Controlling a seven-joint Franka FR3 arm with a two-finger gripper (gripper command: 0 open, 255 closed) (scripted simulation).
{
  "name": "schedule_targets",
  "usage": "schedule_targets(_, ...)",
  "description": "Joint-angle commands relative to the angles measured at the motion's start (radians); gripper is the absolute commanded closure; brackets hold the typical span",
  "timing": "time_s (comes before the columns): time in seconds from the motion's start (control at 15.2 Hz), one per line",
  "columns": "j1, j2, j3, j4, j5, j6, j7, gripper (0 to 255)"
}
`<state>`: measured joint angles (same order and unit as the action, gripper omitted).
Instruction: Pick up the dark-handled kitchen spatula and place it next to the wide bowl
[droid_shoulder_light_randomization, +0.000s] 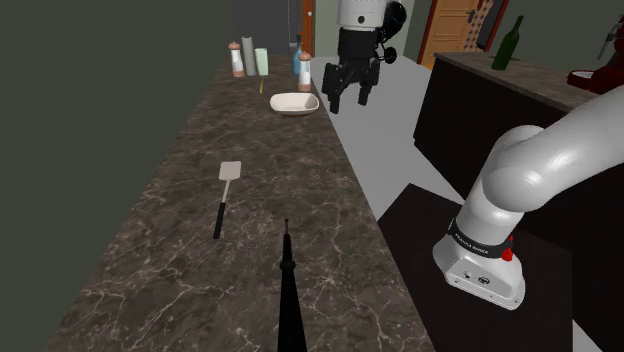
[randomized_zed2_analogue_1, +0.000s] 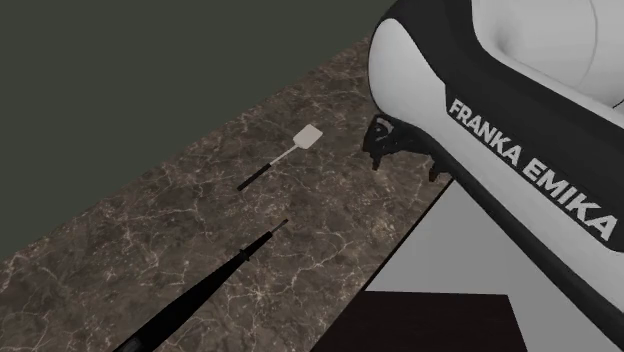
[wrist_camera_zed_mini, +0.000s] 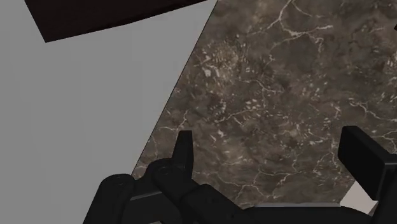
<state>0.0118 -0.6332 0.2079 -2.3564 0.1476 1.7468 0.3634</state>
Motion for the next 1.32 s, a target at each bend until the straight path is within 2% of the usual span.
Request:
schedule_targets(0.0,-0.001,0.045,0.042,0.011,0.018,0.034,0.073,0)
schedule_targets(0.33,-0.012,0.195,0.150,0.067,0.038,0.129,0.253,0)
schedule_targets(0.59,-0.025,0.339,0.229,0.138,0.020,0.198,0.405,0)
schedule_targets(0.99,-0.032,0.589,0.319,0.288,-0.076,0.275,0.651,0)
schedule_targets(1.25,-0.003,0.771,0.339,0.419,-0.172,0.298,0.816,0)
